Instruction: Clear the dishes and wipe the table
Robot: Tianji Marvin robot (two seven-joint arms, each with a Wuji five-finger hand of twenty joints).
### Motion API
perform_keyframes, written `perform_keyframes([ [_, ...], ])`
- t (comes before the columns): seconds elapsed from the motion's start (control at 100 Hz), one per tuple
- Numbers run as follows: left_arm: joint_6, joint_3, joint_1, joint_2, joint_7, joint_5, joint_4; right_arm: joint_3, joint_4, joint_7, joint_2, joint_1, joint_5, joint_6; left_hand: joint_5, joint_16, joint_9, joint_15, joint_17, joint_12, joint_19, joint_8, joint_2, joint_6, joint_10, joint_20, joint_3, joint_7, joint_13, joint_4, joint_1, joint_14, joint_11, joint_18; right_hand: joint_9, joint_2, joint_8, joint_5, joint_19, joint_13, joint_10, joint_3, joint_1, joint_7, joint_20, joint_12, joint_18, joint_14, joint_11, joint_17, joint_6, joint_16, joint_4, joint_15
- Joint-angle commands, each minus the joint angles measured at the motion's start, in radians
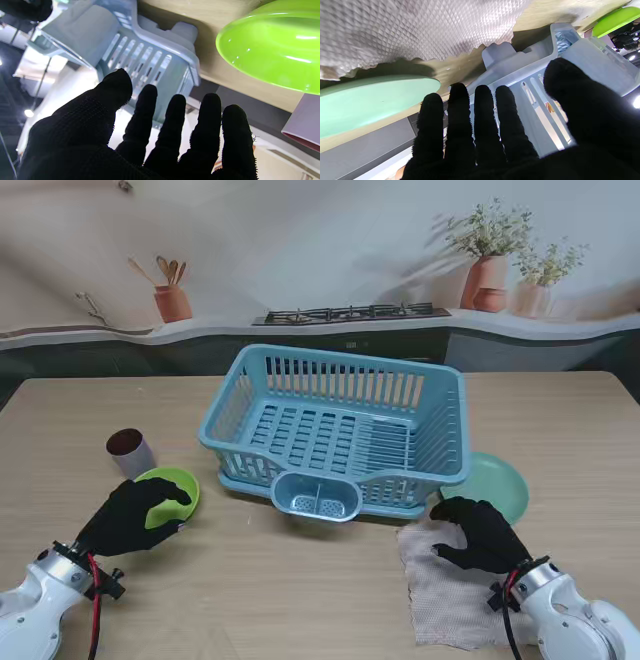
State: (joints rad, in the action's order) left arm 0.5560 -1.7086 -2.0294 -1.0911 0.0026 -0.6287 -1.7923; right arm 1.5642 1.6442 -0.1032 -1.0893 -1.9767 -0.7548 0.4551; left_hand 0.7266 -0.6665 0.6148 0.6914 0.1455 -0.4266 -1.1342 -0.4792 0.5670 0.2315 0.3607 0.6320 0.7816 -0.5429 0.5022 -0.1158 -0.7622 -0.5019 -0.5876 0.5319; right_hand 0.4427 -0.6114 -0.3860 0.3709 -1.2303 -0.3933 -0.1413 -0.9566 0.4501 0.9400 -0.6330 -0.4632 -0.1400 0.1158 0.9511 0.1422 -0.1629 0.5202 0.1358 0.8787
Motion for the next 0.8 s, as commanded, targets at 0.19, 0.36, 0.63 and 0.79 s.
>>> perform_keyframes([
  [0.19, -0.006, 0.001, -0.006, -0.004, -0.012, 0.003, -0.01, 0.004, 0.002, 0.006, -0.001, -0.008, -0.01, 0.009, -0.024, 0.005, -0.017, -0.006, -0.009, 0.01, 0.031, 0.013, 0.025, -0.019, -0.033, -0.023, 0.023, -0.015, -0.009, -0.005, -0.028, 0.017, 0.007, -0.019, -0.003, -0.029, 0.008, 0.008, -0.011, 0.008, -0.005, 0.009, -0.026, -0.008, 0.014, 0.017, 0.023, 0.001, -0.011, -0.01, -0.009, -0.008, -0.016, -0.01],
  [0.36, -0.01, 0.003, -0.006, -0.003, -0.016, 0.006, -0.011, 0.007, 0.0, 0.002, -0.001, -0.006, -0.02, 0.011, -0.023, 0.006, -0.017, -0.007, -0.01, 0.01, 0.034, 0.015, 0.02, -0.018, -0.034, -0.025, 0.018, -0.016, -0.009, -0.004, -0.027, 0.017, 0.008, -0.017, -0.003, -0.026, 0.009, 0.008, 0.0, 0.008, -0.005, 0.012, -0.029, -0.008, 0.018, 0.017, 0.022, 0.003, -0.011, -0.015, -0.009, -0.009, -0.016, -0.013],
  [0.63, -0.012, 0.002, -0.007, -0.003, -0.019, 0.009, -0.012, 0.018, -0.005, 0.015, 0.004, 0.006, -0.036, 0.021, -0.022, 0.005, -0.017, -0.009, -0.015, 0.011, 0.036, 0.018, 0.009, -0.016, -0.034, -0.027, 0.005, -0.012, -0.012, -0.005, -0.028, 0.017, 0.01, -0.018, 0.004, -0.023, 0.023, 0.04, 0.026, 0.01, -0.008, 0.019, -0.032, -0.032, 0.023, 0.027, 0.023, 0.004, -0.031, -0.029, -0.003, -0.023, -0.018, -0.04],
  [0.79, -0.006, 0.001, -0.008, -0.004, -0.012, 0.004, -0.01, 0.03, -0.023, 0.016, 0.01, 0.021, -0.075, 0.039, -0.02, 0.004, -0.012, -0.006, -0.015, 0.01, 0.034, 0.016, 0.007, -0.021, -0.036, -0.027, -0.012, -0.016, -0.007, -0.015, -0.043, 0.018, 0.008, -0.016, 0.001, -0.024, 0.026, 0.051, 0.124, 0.042, -0.013, 0.022, -0.035, -0.045, 0.054, 0.061, 0.038, 0.0, -0.116, -0.082, -0.007, -0.076, -0.019, -0.151],
])
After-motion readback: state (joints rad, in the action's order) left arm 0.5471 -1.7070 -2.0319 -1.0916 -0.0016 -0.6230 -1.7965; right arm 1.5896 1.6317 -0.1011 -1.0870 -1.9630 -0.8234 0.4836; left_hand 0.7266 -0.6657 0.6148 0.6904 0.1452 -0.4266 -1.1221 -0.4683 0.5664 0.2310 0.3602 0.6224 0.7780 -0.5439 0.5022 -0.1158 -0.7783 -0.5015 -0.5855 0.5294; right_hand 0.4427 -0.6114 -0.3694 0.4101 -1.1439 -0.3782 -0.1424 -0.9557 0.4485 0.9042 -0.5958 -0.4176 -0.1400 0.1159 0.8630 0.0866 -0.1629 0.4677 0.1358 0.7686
